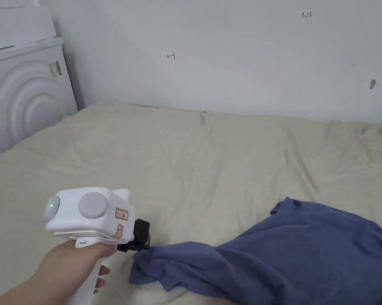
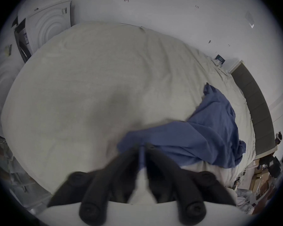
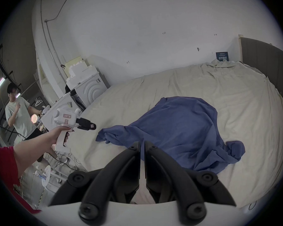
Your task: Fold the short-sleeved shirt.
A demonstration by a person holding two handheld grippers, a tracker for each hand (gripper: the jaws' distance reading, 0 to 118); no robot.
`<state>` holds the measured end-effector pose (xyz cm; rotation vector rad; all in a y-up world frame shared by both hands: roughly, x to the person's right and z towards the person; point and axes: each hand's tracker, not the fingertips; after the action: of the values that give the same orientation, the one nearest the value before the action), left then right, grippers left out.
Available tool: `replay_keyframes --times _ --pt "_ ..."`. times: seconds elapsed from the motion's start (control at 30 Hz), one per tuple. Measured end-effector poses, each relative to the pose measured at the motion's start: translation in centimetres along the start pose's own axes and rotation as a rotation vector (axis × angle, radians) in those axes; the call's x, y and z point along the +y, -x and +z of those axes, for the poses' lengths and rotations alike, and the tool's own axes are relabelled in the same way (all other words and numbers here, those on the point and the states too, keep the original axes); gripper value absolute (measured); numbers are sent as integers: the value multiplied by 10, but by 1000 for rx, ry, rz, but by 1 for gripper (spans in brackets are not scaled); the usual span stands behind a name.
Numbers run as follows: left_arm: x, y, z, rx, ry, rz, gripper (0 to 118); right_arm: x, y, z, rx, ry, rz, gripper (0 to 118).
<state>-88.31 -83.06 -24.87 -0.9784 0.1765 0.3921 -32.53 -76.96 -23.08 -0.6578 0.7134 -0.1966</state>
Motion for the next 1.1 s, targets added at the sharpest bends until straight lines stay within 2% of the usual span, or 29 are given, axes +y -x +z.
replay_keyframes --times 0.03,0.1,0.23,0.3,0.53,0.57,0.6,0.63,0.73,0.77,0.83,0.87,0.97,1.0,1.1 --pt "3 0 -6 9 15 7 118 -1 3 -4 1 8 8 9" --pt "5 -1 -23 6 73 13 112 -1 1 -9 2 21 14 9" --pt "9 -4 -23 79 121 13 112 -2 -6 -19 5 39 16 9" --pt "11 6 -54 93 157 -10 112 -4 -8 -22 6 45 11 9" --pt "4 -13 -83 136 206 -79 112 -10 -15 -32 -6 75 -1 9" --pt "4 -17 -86 146 210 -108 108 -10 -16 -33 -8 81 -6 9" --pt "4 -21 -87 143 214 -131 93 -11 -16 -34 -10 85 -9 9" --pt "9 -23 -86 204 123 -194 76 -12 -17 -35 -12 89 -14 9" --pt "3 -34 -84 230 117 -228 57 -15 -17 -37 -15 99 -14 9" --pt "-2 -36 -84 144 196 -184 49 -16 -17 -38 -19 100 -12 9" --pt "1 -32 -77 129 181 -189 13 -17 -16 -38 -20 100 -13 9" --pt "1 -32 -75 71 169 -167 11 -17 -16 -39 -17 100 -17 9" --pt "2 -33 -68 22 158 -122 10 -16 -14 -39 -15 99 -24 9" --pt "0 -34 -64 56 132 -182 10 -15 -14 -40 -14 94 -23 9" --pt "-8 -37 -49 34 42 -215 10 -5 -14 -38 -14 45 -6 9"
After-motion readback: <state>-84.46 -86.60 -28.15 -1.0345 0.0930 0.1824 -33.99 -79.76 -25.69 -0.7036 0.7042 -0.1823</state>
